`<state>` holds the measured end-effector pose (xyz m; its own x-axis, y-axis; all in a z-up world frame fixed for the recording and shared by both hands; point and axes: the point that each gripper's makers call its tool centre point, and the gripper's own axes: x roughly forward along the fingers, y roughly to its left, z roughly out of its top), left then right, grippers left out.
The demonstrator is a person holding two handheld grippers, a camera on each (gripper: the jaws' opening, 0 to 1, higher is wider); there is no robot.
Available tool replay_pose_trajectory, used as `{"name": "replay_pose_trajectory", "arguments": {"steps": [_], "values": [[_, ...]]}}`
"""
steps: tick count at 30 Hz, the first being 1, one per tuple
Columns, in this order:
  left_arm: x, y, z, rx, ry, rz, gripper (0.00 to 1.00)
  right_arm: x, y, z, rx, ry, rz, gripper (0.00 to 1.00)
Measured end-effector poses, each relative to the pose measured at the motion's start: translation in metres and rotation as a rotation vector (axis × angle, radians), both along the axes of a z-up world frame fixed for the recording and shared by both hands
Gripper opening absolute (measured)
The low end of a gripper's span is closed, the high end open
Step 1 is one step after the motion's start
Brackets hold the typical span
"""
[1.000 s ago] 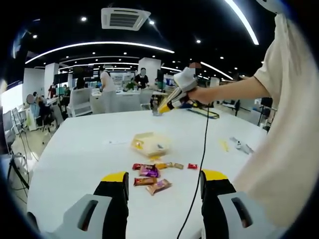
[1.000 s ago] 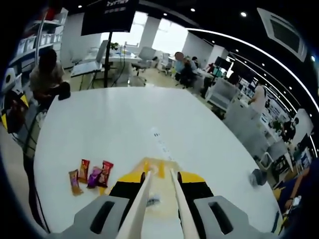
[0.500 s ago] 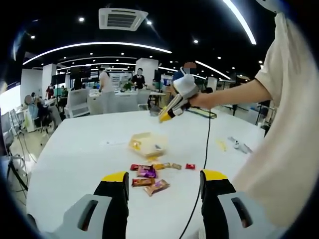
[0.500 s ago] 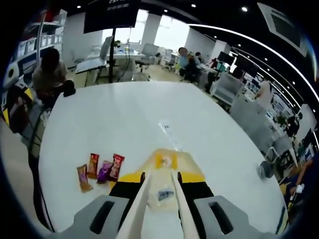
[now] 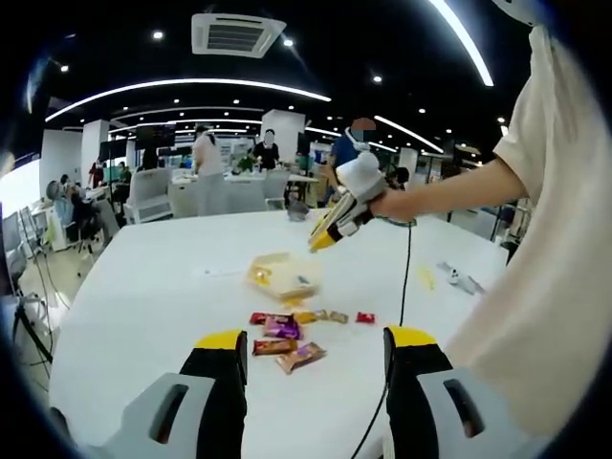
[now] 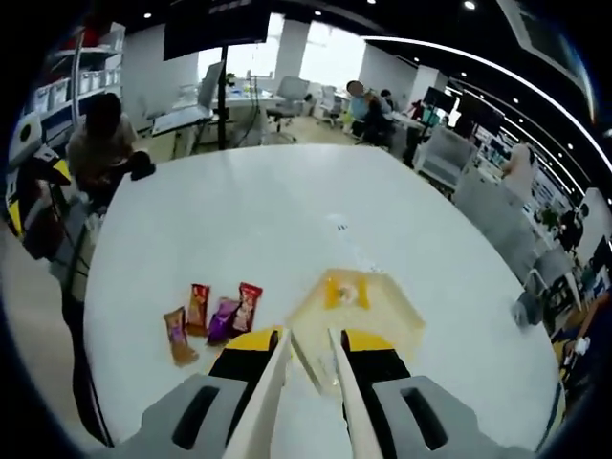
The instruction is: Place the target food into the container with the food tongs after gripping and lifting it, then release it inside without dropping or visibly crushing the food.
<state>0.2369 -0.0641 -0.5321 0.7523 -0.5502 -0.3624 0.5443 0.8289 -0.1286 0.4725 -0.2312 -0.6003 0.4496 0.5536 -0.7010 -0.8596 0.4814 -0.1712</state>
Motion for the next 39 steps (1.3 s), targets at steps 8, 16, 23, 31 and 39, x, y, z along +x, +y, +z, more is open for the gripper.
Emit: {"name": "replay_pose_trajectory", "arguments": {"steps": [8,16,23,31,39], "values": [[-0.003,-0.001,-0.002,-0.001,0.007,-0.003,0.57,-0.021,-0.009,-0.027,-0.022,0.06,0.003,0.26],[-0.004,-0.006,-0.004,-0.002,0.011,-0.019,0.57,-0.042,-0.031,-0.045,-0.051,0.096,-0.008,0.25],[-0.004,-0.012,-0.004,-0.001,0.012,-0.037,0.57,-0.066,-0.05,-0.063,-0.121,0.113,0.05,0.25],[-0.007,-0.012,-0.005,0.003,0.016,-0.038,0.57,-0.09,-0.063,-0.083,-0.194,0.144,0.124,0.25],[-0.012,-0.015,-0.008,0.003,0.026,-0.047,0.57,-0.098,-0.069,-0.088,-0.234,0.151,0.159,0.26]]}}
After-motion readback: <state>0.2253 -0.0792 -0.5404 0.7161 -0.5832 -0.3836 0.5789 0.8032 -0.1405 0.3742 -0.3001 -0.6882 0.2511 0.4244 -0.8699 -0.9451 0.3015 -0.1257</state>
